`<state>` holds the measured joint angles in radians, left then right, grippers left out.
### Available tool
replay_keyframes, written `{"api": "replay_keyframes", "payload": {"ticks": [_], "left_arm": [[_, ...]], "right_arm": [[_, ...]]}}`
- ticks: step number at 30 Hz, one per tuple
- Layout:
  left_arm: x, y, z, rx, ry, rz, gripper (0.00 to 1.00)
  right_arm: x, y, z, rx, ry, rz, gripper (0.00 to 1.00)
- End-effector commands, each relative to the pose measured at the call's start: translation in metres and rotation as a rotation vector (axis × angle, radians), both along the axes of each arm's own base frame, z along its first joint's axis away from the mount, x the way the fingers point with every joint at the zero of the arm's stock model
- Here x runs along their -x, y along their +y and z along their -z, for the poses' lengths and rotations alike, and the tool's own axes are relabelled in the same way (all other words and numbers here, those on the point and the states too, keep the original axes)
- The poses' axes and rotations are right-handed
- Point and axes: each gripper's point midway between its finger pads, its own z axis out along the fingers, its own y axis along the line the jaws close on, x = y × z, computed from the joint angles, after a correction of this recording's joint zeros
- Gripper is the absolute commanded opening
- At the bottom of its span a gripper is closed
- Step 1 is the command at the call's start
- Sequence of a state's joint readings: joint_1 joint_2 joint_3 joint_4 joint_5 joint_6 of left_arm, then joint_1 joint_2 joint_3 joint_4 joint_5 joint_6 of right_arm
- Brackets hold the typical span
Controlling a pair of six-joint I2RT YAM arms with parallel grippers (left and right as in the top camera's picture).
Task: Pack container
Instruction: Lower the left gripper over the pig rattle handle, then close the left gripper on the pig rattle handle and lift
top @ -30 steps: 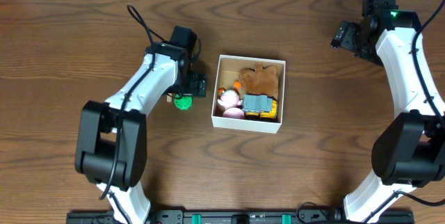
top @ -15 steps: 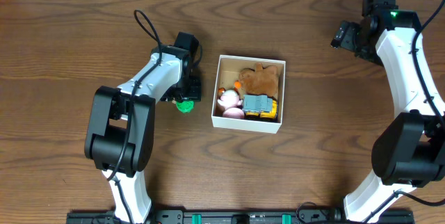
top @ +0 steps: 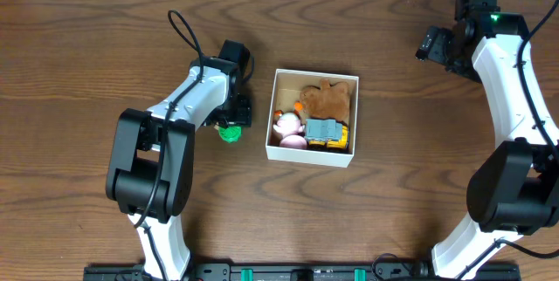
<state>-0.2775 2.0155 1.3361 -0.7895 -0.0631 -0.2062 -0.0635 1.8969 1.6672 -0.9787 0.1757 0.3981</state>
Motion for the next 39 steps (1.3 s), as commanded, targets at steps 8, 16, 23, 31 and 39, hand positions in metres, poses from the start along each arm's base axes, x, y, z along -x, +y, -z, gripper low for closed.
{"api": "replay_keyframes", "payload": {"ticks": [8,16,23,31,39], "left_arm": [[-0.027,0.013,0.0,-0.09,-0.101,0.071,0.75],[-0.032,0.012,-0.001,-0.088,-0.119,0.093,0.67],[-0.04,0.01,-0.001,-0.083,-0.15,0.112,0.62],[-0.026,0.012,0.001,-0.088,-0.092,0.114,0.53],[-0.019,-0.001,0.005,0.06,-0.05,0.088,0.53]], "right_arm": [[-0.002,-0.005,-0.019,0.008,-0.047,0.015,0.99],[-0.002,-0.005,-0.019,0.008,-0.047,0.015,0.99],[-0.002,-0.005,-0.019,0.008,-0.047,0.015,0.99],[-0.002,-0.005,-0.019,0.008,-0.047,0.015,0.99],[-0.002,-0.005,-0.019,0.008,-0.047,0.015,0.99]]}}
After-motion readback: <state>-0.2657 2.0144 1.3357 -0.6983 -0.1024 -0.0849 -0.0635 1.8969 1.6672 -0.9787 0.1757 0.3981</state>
